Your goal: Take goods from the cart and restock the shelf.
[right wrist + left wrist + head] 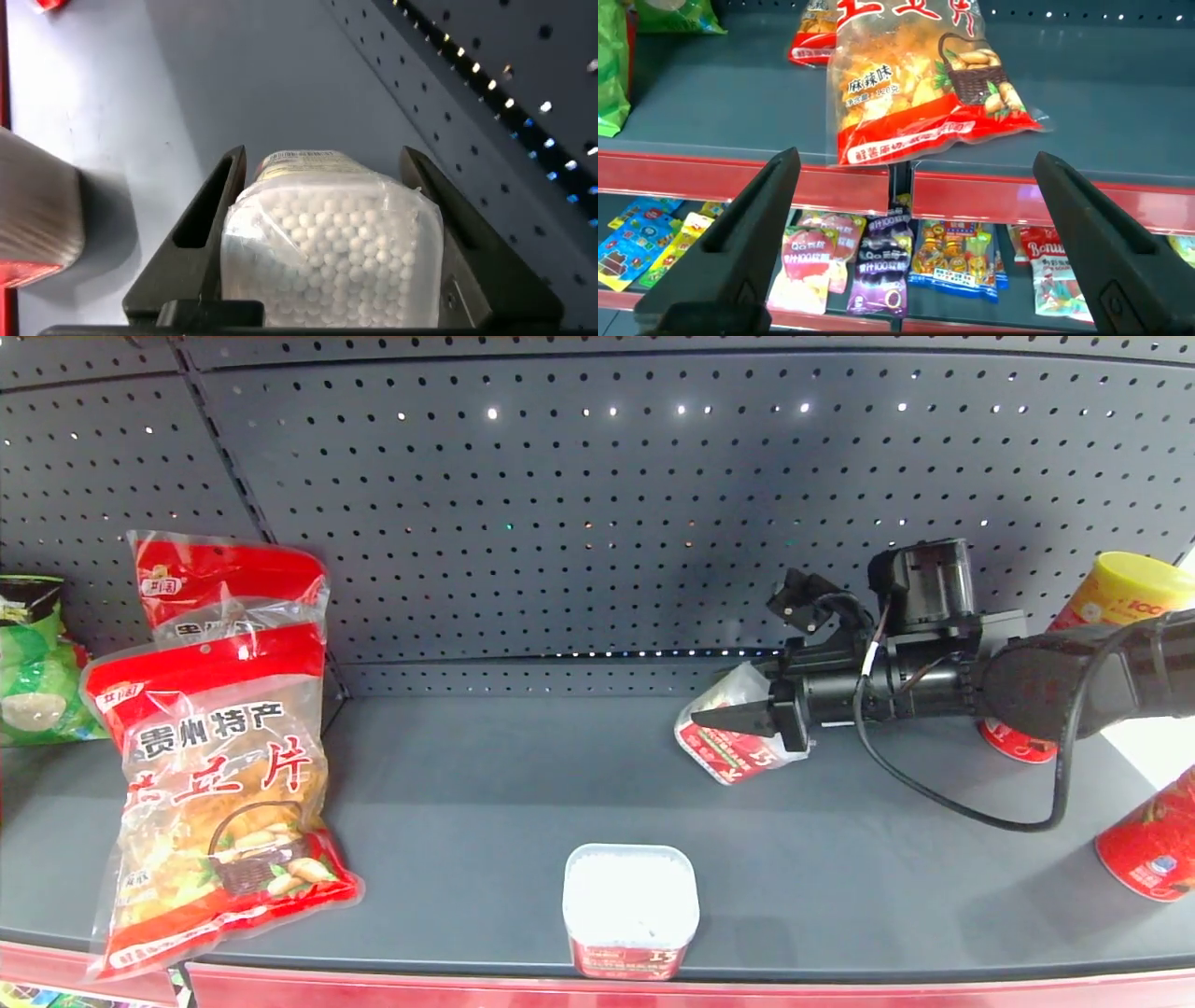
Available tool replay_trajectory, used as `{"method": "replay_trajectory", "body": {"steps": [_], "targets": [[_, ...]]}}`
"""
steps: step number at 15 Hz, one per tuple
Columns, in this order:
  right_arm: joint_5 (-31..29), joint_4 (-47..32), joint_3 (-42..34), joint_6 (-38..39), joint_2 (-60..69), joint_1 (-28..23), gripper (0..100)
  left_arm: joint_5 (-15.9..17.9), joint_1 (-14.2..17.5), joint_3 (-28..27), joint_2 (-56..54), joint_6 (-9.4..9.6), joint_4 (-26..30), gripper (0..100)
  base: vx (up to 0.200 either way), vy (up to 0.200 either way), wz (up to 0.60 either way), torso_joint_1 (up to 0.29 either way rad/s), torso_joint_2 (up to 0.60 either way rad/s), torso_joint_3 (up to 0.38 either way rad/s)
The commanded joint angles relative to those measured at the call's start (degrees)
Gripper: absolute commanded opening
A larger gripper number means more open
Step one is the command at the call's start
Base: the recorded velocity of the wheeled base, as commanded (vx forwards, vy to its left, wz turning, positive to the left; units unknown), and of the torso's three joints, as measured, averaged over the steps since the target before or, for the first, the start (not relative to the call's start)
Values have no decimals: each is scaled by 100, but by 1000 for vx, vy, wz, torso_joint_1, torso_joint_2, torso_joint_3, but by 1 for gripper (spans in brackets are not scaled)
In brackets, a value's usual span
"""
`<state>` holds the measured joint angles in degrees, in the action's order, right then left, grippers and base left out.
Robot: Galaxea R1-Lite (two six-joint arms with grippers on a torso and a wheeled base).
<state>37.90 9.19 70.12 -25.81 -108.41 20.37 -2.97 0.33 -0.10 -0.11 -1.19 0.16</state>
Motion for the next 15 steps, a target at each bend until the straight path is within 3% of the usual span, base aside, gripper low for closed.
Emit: {"method": "replay_trajectory", "body": {"steps": [1,5,15], "targets": [[-37,-269,107,58,-49,-68,0,-1,2,1,11,-4,2,100,0,0,0,0,0,0],[-187,-673,265,331,391,-429,0,-1,2,1,11,-4,2,100,0,0,0,0,0,0],[60,-541,-394,480,918,-332,0,-1,2,1,11,-4,2,100,0,0,0,0,0,0]]}}
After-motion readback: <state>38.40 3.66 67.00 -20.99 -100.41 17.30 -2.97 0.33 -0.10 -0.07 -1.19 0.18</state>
